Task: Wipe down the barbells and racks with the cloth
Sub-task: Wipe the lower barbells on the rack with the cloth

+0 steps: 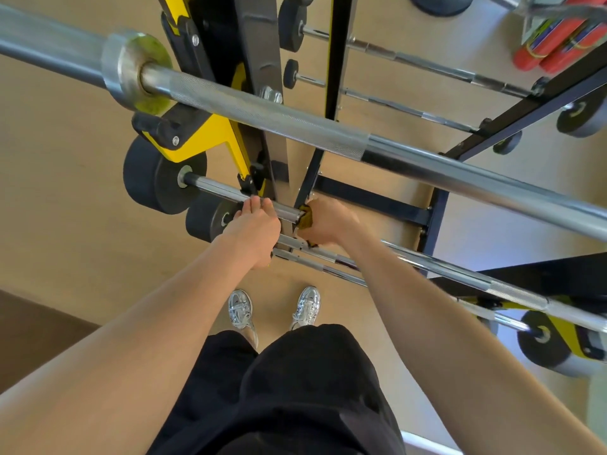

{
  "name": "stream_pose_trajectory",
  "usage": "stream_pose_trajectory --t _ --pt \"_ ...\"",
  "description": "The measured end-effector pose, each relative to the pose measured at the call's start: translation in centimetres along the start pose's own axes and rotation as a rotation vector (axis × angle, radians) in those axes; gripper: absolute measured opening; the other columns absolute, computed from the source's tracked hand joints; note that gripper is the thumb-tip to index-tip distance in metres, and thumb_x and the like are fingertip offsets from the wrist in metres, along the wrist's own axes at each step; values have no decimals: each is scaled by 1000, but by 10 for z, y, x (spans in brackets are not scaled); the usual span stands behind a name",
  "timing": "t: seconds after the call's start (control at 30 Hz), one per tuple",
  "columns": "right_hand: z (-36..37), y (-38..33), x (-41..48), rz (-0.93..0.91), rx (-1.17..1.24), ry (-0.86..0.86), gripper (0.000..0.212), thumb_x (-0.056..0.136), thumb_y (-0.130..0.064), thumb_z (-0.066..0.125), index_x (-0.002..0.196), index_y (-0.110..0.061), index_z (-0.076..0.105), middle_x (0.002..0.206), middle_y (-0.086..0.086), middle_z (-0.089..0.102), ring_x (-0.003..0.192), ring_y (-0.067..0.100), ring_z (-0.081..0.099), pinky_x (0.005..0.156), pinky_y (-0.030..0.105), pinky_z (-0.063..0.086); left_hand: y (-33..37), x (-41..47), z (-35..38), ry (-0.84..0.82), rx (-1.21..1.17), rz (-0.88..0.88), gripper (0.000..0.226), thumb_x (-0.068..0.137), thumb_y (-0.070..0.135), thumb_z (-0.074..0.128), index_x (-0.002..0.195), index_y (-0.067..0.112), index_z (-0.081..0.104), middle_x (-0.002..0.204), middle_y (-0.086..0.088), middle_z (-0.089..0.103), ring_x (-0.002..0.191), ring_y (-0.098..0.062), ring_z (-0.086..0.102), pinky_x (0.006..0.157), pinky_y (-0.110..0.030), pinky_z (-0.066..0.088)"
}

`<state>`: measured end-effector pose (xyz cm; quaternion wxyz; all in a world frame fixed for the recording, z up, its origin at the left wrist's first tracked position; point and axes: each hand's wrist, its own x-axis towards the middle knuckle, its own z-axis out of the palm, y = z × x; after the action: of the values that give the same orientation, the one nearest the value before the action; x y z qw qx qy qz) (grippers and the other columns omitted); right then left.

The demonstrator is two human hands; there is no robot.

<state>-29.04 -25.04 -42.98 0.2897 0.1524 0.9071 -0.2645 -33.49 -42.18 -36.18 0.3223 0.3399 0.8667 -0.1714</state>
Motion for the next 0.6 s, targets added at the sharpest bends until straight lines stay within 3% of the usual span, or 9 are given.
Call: stream_pose_trajectory --t 0.1,0.17,0.2,0.27,0.37,0.43,0.5,0.6 --pt "35 22 -33 -120 -363 394 61 86 -21 81 131 -18 40 106 8 66 88 26 66 79 44 59 0 2 2 21 -28 -4 105 94 10 73 162 -5 -5 170 -30 8 159 -43 13 127 -50 28" --pt "29 32 -39 -92 -355 394 53 87 -20 78 126 -17 42 98 5 64 82 24 64 70 40 56 -1 2 3 28 -51 0 106 93 11 74 163 -4 -4 170 -30 9 159 -42 14 127 -50 29" --pt "18 31 -31 -66 -306 304 40 88 -20 75 118 -17 48 90 3 62 76 21 62 63 35 53 -3 2 4 39 -57 -1 107 92 11 75 164 -3 -3 170 -30 10 159 -42 14 126 -49 29" --pt "-6 33 -9 6 -71 -72 23 85 -24 74 102 -17 60 83 3 66 69 17 62 55 29 51 -5 -1 5 53 -66 -1 108 89 13 78 164 -2 1 168 -29 14 158 -40 18 126 -48 31" --pt "-30 42 10 158 277 -546 50 78 -50 85 108 -12 72 84 11 71 68 19 61 64 32 56 -7 -3 5 62 -90 13 108 89 13 77 165 0 1 169 -27 13 159 -38 18 125 -48 32" --pt "-34 38 15 206 225 -593 60 73 -56 87 111 -12 72 87 8 72 72 21 63 69 34 57 -12 -2 5 60 -105 16 106 91 14 76 166 3 2 171 -24 14 158 -36 21 124 -49 33" --pt "-26 23 14 75 68 -395 44 79 -47 85 107 -17 69 91 2 73 81 19 70 75 30 59 -18 -1 4 65 -126 39 103 91 13 74 166 5 4 170 -23 17 157 -35 26 123 -50 36" --pt "8 -8 1 -118 -93 130 28 95 -31 71 116 -20 58 94 0 67 83 22 67 68 31 56 -29 0 1 63 -223 67 97 93 10 72 168 12 10 172 -16 20 157 -33 27 124 -49 34"
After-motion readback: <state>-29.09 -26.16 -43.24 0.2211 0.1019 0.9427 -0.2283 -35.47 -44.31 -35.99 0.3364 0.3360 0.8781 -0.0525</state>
